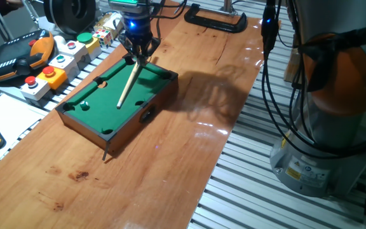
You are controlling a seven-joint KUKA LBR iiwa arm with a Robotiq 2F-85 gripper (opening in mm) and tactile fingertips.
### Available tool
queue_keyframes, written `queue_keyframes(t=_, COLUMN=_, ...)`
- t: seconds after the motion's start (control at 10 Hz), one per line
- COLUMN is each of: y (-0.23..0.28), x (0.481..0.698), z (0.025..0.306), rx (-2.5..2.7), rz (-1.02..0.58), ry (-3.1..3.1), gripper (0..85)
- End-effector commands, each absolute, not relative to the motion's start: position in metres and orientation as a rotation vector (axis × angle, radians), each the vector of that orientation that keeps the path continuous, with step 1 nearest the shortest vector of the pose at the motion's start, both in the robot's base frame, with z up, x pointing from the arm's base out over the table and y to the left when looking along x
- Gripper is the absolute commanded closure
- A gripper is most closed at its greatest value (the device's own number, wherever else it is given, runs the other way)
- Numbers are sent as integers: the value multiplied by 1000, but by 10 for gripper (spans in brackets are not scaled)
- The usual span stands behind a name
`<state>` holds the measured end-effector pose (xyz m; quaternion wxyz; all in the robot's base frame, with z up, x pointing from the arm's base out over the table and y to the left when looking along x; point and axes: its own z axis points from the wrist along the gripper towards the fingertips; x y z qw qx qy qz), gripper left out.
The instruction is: Hit the pool ball
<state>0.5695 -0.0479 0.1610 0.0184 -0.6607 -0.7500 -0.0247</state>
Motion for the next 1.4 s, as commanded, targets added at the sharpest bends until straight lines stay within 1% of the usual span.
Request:
queue_keyframes(t=0.0, y=-48, x=569, z=161, rx=-2203, rz=-64, ry=-2190, gripper=843)
queue_keyframes(t=0.2, y=-48, x=569, z=161, rx=-2162, rz=-60, ry=-2218, gripper=843)
queue_keyframes(t=0.7, y=-48, x=569, z=161, rx=-1969, rz=11, ry=-2345, gripper=843)
queue_keyframes(t=1.3, y=-48, x=569, z=161, rx=-1945, rz=9, ry=-2378, gripper=843)
